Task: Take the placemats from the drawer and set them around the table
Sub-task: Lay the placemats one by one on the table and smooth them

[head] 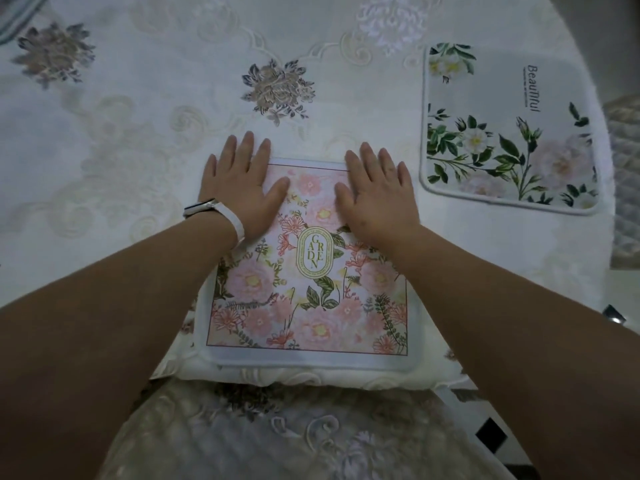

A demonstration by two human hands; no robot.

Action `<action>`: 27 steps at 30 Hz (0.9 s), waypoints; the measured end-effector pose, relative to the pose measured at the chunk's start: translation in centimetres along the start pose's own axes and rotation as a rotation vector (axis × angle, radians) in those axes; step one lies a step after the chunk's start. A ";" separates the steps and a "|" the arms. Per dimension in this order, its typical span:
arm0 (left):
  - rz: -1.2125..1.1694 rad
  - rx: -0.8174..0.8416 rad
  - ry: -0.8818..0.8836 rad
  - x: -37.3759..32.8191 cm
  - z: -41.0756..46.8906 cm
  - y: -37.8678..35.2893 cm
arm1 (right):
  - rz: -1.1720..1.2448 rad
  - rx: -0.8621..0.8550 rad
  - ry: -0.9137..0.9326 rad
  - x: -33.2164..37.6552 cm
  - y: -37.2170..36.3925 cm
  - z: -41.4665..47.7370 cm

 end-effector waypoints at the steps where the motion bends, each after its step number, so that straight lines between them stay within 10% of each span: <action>1: -0.006 0.000 0.014 0.6 -0.5 -0.1 | -0.002 -0.003 -0.005 -0.4 0.0 -0.6; 27: 0.067 0.136 -0.221 -4.6 -17.5 -2.6 | -0.048 0.143 0.161 7.5 -2.9 -17.6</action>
Point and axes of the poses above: each hand's wrist, its own z-axis towards the middle knuckle, its own y-axis out of the back of the hand, x = y × z, the point moved 2 cm from there along z, towards the middle knuckle, and after that the axes turned 4 degrees about y, right-handed, at the moved point
